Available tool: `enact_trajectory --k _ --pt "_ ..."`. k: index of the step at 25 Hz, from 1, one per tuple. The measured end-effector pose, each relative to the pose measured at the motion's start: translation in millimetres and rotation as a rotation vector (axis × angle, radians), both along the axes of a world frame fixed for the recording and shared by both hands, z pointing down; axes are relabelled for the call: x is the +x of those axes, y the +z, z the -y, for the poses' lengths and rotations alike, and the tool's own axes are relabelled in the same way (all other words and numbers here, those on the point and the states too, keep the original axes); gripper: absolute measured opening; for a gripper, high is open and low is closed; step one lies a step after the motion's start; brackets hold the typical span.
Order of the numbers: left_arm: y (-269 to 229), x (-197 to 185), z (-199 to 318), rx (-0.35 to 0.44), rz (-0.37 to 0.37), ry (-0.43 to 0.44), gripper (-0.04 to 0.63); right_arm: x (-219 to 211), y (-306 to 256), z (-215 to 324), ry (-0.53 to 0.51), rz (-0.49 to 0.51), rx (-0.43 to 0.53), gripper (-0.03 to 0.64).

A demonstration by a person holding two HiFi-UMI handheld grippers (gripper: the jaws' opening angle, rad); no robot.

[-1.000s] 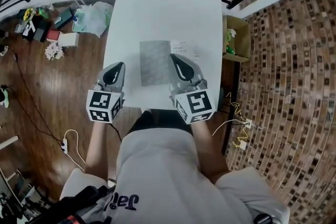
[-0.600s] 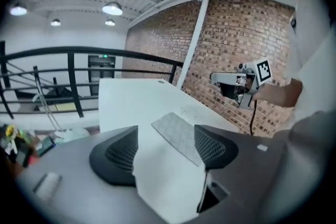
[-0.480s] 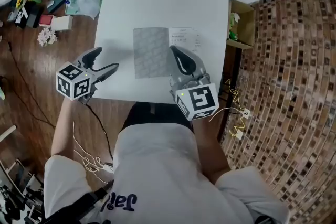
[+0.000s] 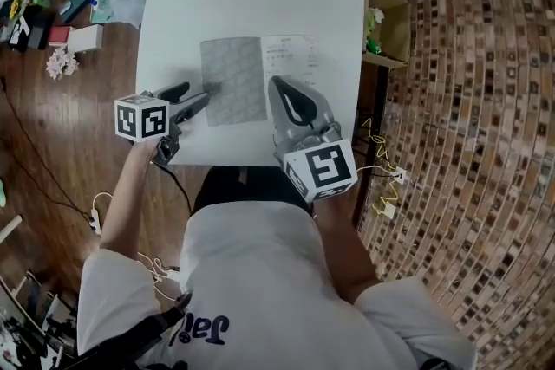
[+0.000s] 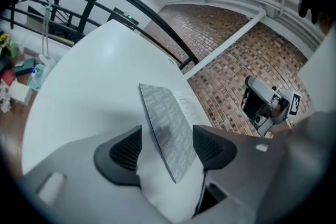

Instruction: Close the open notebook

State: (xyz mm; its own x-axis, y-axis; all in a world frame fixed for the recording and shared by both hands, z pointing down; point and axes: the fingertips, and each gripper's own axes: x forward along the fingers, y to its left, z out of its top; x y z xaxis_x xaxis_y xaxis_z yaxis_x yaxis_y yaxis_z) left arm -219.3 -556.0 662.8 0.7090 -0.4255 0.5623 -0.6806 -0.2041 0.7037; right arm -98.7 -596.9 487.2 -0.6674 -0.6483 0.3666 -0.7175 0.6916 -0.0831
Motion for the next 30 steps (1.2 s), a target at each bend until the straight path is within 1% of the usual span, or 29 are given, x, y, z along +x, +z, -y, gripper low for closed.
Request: enact_trajectory --k 2,4,12,20,23,26,30 --pt "6.4 5.3 -0.1 -0.029 -0.02 -0.008 0.311 4.0 1.5 -1.9 0.005 -0.005 -0.005 -0.011" --pt "10.6 9.3 0.7 -0.042 -0.033 -0.013 0.288 7.5 3.5 -3.8 0.009 -0.008 -0.01 -0.011" --pt "25.4 16.5 0.0 -0.101 -0.058 -0.036 0.221 17.7 3.8 -13.2 0.016 0.001 -0.01 -0.011" --pt "26.6 18.8 3.4 -0.122 -0.099 -0.071 0.159 31.0 3.4 -20.0 0.042 0.009 -0.017 -0.011" --pt "23.6 18.9 5.7 -0.132 -0.135 -0.101 0.158 36.7 0.9 -20.3 0.051 0.014 -0.011 -0.011" --pt "14.6 19.5 8.3 -0.126 -0.167 -0.115 0.146 41.4 -2.0 -19.3 0.061 0.02 -0.006 -0.011" --pt "-11.8 28.9 13.2 -0.099 -0.243 -0.116 0.144 47.6 -3.7 -18.4 0.072 0.023 -0.004 -0.011"
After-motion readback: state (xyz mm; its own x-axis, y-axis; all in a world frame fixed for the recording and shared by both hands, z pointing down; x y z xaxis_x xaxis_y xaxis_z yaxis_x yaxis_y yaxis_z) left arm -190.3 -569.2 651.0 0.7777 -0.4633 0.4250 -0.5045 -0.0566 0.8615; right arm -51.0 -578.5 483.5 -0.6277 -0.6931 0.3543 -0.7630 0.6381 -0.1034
